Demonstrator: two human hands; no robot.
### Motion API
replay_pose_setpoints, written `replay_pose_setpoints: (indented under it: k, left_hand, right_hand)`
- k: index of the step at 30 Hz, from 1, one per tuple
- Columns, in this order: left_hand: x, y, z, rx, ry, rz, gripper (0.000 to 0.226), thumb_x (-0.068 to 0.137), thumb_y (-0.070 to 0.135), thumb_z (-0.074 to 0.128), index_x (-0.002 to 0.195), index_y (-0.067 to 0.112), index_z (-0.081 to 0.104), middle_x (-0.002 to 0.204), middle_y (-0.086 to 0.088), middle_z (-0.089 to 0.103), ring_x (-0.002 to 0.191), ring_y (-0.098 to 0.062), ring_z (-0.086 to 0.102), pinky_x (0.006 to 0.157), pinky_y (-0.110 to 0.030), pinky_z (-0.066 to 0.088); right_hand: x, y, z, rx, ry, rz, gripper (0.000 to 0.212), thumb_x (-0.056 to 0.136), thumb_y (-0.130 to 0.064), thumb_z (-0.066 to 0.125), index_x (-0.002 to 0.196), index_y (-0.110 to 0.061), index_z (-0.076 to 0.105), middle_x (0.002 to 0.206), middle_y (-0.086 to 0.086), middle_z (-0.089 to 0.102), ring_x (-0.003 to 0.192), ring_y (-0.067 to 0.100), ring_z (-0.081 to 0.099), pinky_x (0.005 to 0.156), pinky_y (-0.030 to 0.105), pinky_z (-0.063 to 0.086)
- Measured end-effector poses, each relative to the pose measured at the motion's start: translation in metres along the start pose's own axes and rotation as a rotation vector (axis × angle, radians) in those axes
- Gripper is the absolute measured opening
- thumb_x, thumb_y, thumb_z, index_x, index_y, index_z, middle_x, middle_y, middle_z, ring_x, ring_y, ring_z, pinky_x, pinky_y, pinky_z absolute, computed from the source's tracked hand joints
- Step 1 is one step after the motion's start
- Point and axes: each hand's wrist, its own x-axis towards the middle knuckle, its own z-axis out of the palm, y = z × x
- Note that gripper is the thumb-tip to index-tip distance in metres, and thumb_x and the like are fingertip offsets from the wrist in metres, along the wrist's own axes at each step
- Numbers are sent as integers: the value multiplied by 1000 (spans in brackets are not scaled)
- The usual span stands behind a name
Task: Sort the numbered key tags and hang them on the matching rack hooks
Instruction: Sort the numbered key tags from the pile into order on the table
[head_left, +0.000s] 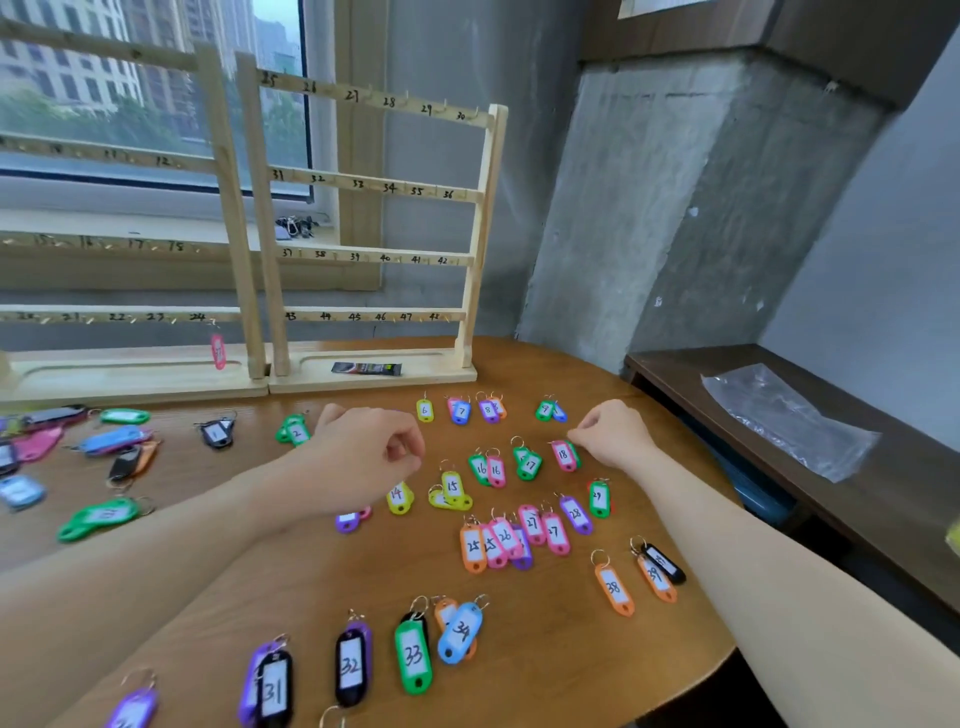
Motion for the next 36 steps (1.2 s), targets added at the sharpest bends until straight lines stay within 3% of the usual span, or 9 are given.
replay_pose_setpoints:
  k: [2, 4, 9, 16, 20, 24, 28, 31, 36]
  left_hand:
    - [-13, -17, -8, -25, 14, -38, 10, 90, 30, 66, 82, 36, 65, 73, 34, 62, 78, 12, 55, 101, -33, 36]
    - [-29, -37, -16, -70, 10, -104, 11, 90, 27, 67, 84, 35, 67, 73, 19, 67, 77, 6, 59, 97, -33, 40]
    - [-73, -101, -34, -165, 70, -249, 18, 90, 17, 70, 84, 34, 69, 79, 10, 67, 75, -6, 61, 66, -16, 42]
    - [-157, -189, -57, -153, 328, -264, 29, 89, 10, 72, 85, 38, 69, 78, 17, 67, 78, -2, 61, 72, -34, 53]
    - [-182, -208, -66, -174, 447, -314, 31, 89, 2, 71, 86, 32, 69, 82, 11, 67, 81, -3, 60, 71, -10, 43]
    - [-177, -214, -78, -83, 515, -447, 14, 95, 15, 65, 94, 29, 68, 88, 13, 60, 83, -4, 57, 66, -9, 36]
    - [-165, -232, -76, -35, 438, -555, 25, 95, 23, 60, 118, 31, 65, 119, 7, 57, 119, -21, 48, 90, -31, 38]
    - [-162, -240, -70, 2, 375, -566, 33, 98, 29, 54, 130, 35, 61, 132, 8, 52, 129, -23, 38, 108, -42, 34]
    - [-160, -243, -65, 51, 363, -554, 34, 101, 37, 46, 133, 38, 59, 133, 14, 49, 130, -19, 36, 106, -38, 28]
  right_hand:
    - [-5, -14, -1, -9, 39, -41, 10, 90, -27, 72, 84, -19, 74, 99, 2, 72, 100, 19, 64, 82, 34, 53]
    - [-11, -35, 1, -11, 60, -118, 10, 92, -25, 70, 84, -20, 72, 96, -1, 71, 96, 16, 63, 78, 31, 50]
    - [-35, -105, 27, -23, 25, -332, 12, 95, -25, 68, 99, -16, 75, 98, -1, 70, 89, 13, 63, 73, 28, 51]
    - [-69, -205, 87, -31, -121, -572, 10, 93, -24, 64, 91, -19, 73, 89, -2, 70, 86, 15, 64, 79, 38, 58]
    - [-90, -252, 121, -3, -156, -720, 14, 93, -23, 62, 90, -17, 74, 87, -2, 71, 85, 15, 65, 78, 37, 56]
    - [-110, -301, 148, 49, -256, -902, 12, 96, -17, 63, 99, -17, 74, 93, -3, 70, 90, 12, 63, 83, 33, 55]
    - [-121, -350, 178, 29, -288, -993, 15, 97, -16, 61, 106, -19, 73, 98, -5, 67, 93, 12, 62, 84, 32, 54]
    - [-121, -374, 194, -68, -338, -989, 22, 97, -13, 56, 110, -19, 73, 103, -2, 67, 95, 15, 61, 88, 38, 55]
    - [-120, -388, 198, -232, -392, -982, 22, 96, -18, 57, 113, -24, 70, 102, -6, 63, 93, 14, 61, 86, 40, 56]
